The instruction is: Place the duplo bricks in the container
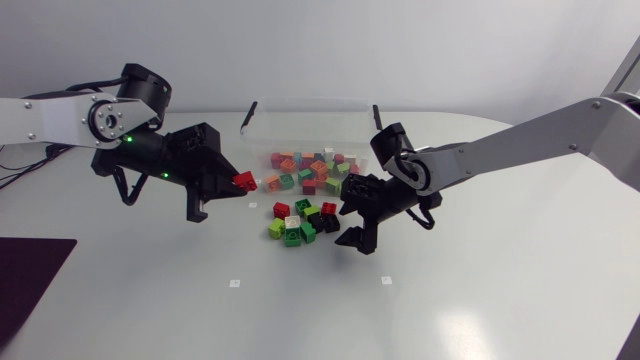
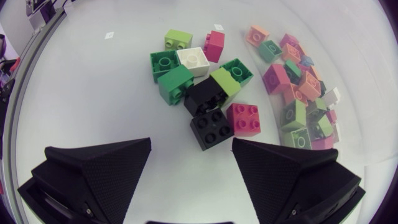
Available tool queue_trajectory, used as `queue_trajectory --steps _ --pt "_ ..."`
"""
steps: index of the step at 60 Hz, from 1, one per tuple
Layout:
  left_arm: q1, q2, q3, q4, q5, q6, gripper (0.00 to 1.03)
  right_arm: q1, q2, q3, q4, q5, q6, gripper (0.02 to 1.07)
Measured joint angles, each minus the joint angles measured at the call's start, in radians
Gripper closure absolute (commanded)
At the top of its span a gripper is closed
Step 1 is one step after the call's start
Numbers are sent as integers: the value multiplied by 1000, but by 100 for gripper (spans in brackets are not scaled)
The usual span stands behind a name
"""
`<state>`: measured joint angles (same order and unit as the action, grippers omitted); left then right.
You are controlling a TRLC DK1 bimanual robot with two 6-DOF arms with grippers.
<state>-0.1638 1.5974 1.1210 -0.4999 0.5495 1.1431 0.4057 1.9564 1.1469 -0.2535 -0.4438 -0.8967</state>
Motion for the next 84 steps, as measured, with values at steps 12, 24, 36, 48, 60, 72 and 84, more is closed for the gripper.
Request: queue_trajectory --steps 12,24,36,48,60,72,84 --pt "-3 -20 64 -23 4 -49 77 -2 77 98 -92 -2 -32 13" --pt "-27 -20 135 -23 11 -96 77 7 99 121 -145 -6 -57 14" --pt "-37 -10 228 -26 15 -132 77 25 99 123 -173 -29 -77 16" --pt "-51 72 348 -24 16 -167 77 25 113 179 -174 -29 -77 20" --pt "-57 155 414 -25 15 -183 77 27 120 227 -212 -29 -79 20" --pt "-61 218 480 -26 15 -199 77 40 164 323 -346 -26 -140 22" --pt "-69 243 504 -34 15 -202 77 53 201 401 -417 9 -190 22"
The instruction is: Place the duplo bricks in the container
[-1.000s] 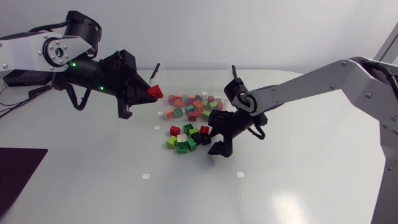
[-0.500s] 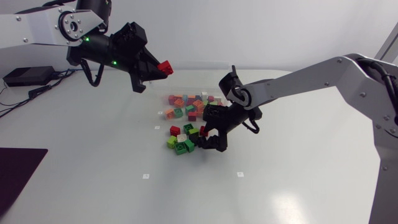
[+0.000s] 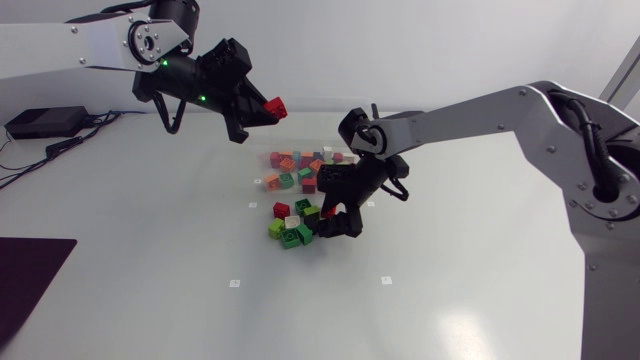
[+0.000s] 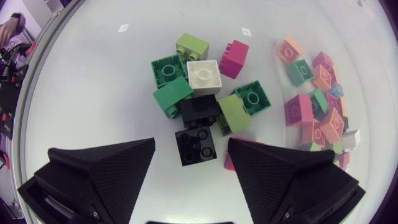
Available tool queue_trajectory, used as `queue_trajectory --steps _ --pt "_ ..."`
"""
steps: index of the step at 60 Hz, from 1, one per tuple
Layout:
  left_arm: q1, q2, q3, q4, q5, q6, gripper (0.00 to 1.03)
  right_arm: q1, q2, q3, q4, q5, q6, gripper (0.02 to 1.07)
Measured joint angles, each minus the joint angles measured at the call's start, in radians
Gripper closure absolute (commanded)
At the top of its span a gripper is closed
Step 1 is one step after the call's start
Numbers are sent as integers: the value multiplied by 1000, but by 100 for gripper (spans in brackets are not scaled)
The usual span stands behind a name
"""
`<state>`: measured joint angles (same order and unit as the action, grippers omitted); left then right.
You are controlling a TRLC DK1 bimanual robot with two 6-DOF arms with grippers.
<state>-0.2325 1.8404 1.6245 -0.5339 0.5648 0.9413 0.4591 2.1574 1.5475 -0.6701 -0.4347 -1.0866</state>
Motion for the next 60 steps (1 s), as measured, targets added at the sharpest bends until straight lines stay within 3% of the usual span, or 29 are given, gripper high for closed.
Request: queue_trajectory --steps 17,36,42,60 --pt "0 2 4 -15 0 0 77 5 8 12 -16 20 -22 22" --pt "-1 2 13 -23 0 0 77 42 -43 -135 76 116 -26 22" --pt "-6 2 13 -24 0 0 77 53 -49 -142 77 123 -26 35" --pt "-8 0 16 -39 0 0 77 105 -92 -190 79 134 -7 34"
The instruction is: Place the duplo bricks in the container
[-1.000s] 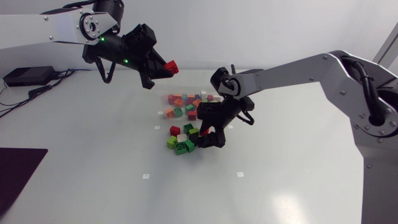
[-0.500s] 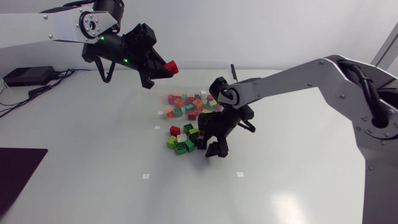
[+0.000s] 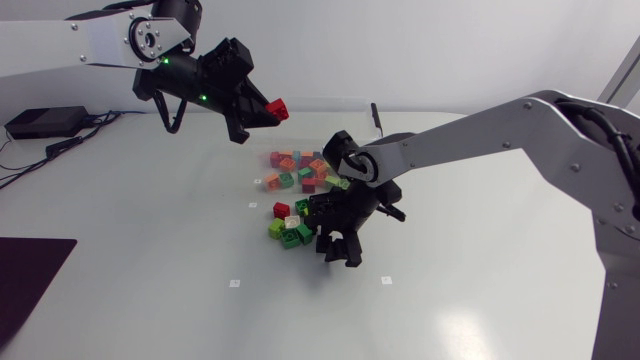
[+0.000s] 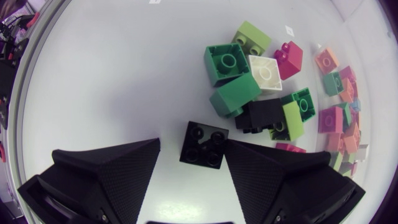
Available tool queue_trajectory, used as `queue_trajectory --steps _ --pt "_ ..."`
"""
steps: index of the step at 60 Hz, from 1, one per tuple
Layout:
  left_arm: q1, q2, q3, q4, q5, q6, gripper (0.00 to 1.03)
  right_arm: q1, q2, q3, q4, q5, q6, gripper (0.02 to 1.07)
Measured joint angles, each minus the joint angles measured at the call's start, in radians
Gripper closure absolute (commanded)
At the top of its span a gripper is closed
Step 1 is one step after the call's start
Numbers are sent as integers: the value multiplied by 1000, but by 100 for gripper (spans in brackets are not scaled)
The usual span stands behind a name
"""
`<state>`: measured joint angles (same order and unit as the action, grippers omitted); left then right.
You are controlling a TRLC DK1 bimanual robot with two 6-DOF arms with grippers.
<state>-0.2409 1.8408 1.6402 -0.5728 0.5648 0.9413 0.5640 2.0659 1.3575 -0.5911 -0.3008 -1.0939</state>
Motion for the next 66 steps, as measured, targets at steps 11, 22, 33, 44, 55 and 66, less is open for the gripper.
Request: queue_trajectory --steps 11,22,33,44,55,66 --pt "-6 0 35 -13 -1 -7 77 18 -28 -10 -1 23 51 43" --pt "-18 6 78 -14 -5 -25 77 31 -32 -66 27 36 77 74" --pt "-24 53 134 -17 -20 -34 77 34 -69 -115 51 37 92 96" --pt "-25 136 207 -21 -50 -77 76 13 -161 -167 37 36 93 96" --pt "-36 225 309 -34 -104 -130 63 -73 -305 -166 11 2 100 96" --pt "-43 302 415 -72 -152 -184 10 -157 -353 -105 -3 -44 141 96"
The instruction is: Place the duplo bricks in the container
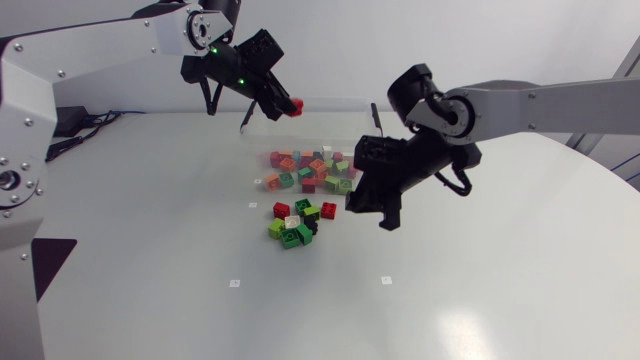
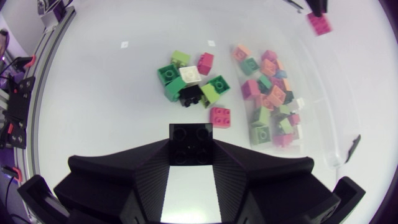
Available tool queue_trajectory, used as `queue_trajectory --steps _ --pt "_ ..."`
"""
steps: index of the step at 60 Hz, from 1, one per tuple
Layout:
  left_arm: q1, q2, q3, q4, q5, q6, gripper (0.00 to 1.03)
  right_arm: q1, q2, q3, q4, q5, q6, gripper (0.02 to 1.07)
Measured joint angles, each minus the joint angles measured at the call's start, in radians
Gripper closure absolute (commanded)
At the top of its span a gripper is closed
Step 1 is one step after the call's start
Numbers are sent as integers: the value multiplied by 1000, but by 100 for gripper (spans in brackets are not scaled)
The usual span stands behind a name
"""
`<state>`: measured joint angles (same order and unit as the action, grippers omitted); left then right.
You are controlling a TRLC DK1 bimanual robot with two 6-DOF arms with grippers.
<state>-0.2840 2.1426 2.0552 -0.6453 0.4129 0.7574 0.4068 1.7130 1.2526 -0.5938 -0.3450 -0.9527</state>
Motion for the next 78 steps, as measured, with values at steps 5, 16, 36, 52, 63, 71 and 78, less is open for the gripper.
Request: queue_trajectory --steps 5,16,36,52,63,71,78 --pt "0 3 3 -9 -1 -26 7 -29 -2 41 8 -14 37 96" --pt "2 -24 -10 -12 -3 -80 7 -76 -2 137 71 -25 142 96" --pt "36 -300 -296 34 -15 -156 7 -112 114 308 231 -26 368 96" --pt "77 -466 -666 141 -22 -186 7 -109 268 430 316 15 492 96" --pt "94 -509 -863 229 -20 -186 7 -93 356 502 364 68 543 84" --pt "94 -518 -973 289 32 -186 7 -77 371 506 389 98 554 34" --pt "94 -532 -1093 443 82 -185 7 -72 371 506 420 108 561 17"
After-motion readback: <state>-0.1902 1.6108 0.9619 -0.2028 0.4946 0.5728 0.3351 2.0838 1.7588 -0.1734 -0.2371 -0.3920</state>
